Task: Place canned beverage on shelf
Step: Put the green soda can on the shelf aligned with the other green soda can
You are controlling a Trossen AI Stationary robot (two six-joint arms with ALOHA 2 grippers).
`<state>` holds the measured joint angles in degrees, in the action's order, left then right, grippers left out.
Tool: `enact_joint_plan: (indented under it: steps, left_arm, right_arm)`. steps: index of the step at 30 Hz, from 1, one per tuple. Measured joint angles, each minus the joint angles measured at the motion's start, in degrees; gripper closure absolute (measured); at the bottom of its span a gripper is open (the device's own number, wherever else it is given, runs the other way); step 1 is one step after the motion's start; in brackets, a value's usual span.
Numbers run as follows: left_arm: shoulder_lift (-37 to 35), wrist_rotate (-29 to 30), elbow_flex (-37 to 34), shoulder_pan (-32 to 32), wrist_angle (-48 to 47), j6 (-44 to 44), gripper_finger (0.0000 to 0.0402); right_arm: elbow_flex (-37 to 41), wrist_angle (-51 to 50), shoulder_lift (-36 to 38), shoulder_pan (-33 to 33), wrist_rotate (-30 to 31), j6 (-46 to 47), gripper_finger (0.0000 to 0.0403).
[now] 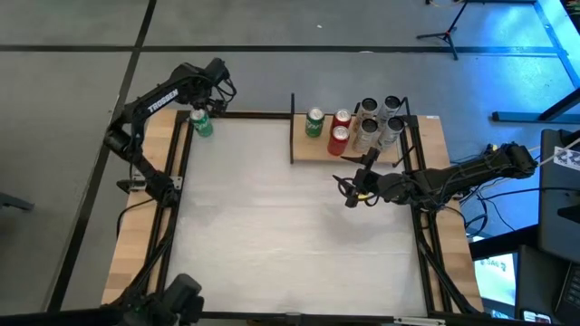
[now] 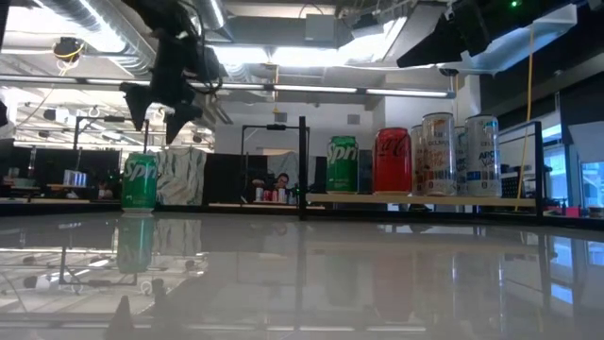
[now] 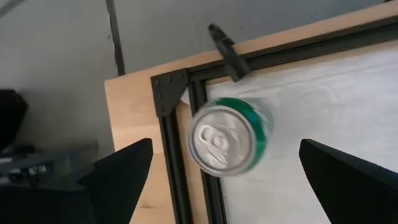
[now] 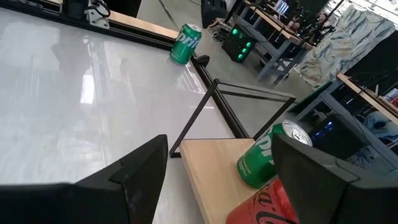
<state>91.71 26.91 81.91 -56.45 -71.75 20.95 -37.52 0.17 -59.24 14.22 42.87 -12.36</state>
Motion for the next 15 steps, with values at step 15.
enact_joint_plan:
  steps: [15]
  left_arm:
    - [4.12,-3.93,0.00,-3.60,0.51,0.03,0.0006]
  right_arm:
    - [0.00,-0.35,0.00,0.00,-0.02,0.00,0.0118]
